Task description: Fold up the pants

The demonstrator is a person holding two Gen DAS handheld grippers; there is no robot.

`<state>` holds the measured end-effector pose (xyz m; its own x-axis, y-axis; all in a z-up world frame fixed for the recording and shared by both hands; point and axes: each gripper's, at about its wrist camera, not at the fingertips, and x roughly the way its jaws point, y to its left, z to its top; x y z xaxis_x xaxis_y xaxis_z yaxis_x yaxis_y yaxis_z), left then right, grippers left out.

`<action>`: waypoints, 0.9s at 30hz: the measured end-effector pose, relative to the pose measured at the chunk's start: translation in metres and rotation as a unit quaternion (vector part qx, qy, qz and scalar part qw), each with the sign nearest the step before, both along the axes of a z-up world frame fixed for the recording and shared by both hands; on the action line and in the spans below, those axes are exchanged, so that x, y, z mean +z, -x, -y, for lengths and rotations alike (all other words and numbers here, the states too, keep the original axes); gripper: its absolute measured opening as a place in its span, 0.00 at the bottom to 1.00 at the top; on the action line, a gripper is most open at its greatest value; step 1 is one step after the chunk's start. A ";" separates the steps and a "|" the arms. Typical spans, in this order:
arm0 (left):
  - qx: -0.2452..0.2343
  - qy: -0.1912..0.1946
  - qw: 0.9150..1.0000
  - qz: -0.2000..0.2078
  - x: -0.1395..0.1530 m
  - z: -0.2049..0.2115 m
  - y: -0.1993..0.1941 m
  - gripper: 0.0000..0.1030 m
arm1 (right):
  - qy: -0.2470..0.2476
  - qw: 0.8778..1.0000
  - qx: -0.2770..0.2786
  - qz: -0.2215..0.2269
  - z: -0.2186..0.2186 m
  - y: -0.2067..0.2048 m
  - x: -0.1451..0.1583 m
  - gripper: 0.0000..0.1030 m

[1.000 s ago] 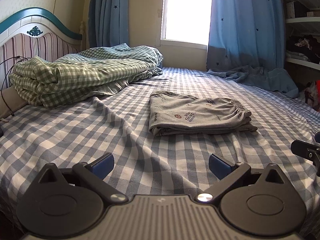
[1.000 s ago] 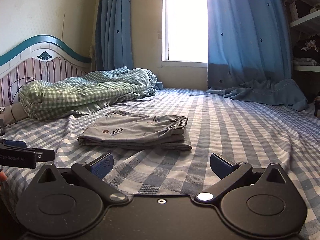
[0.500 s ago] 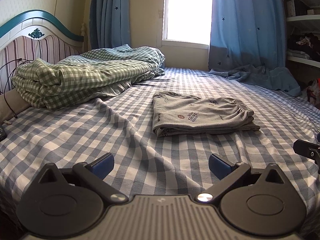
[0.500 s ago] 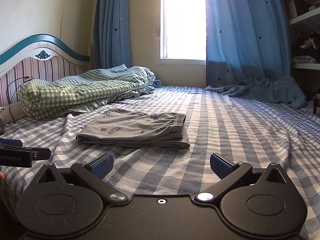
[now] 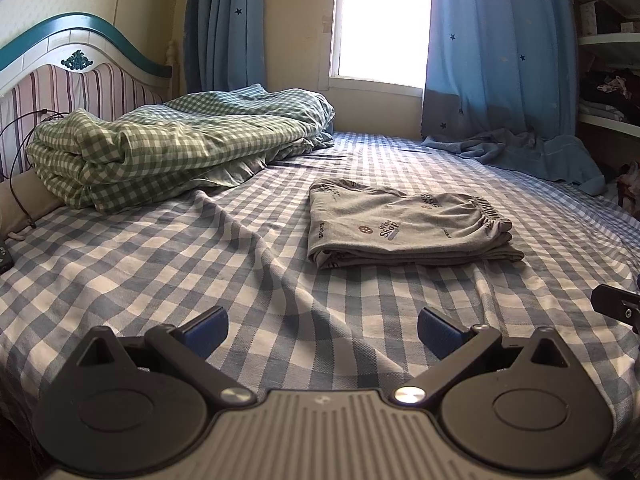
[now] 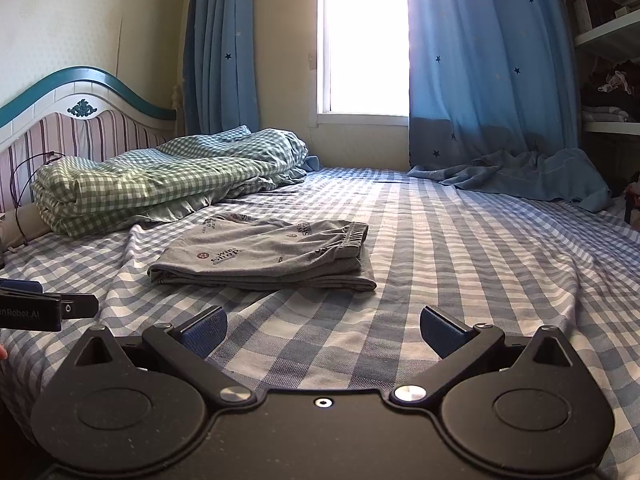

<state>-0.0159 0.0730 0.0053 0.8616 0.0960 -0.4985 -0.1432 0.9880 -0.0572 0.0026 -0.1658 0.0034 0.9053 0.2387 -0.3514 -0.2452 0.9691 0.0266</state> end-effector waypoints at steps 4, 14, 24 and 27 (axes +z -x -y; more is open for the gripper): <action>0.001 -0.001 1.000 -0.002 0.000 0.001 -0.001 1.00 | 0.001 1.000 0.000 -0.001 0.000 0.000 -0.001 0.99; -0.001 -0.004 1.000 -0.004 -0.001 0.002 0.000 1.00 | 0.000 1.000 -0.001 -0.002 0.000 0.000 -0.002 0.99; -0.004 -0.006 1.000 -0.004 0.000 0.002 -0.001 1.00 | 0.001 1.000 -0.002 -0.003 0.001 -0.001 -0.004 0.99; -0.005 -0.004 1.000 -0.004 0.000 0.003 -0.001 1.00 | 0.001 1.000 -0.003 -0.004 0.001 -0.001 -0.005 0.99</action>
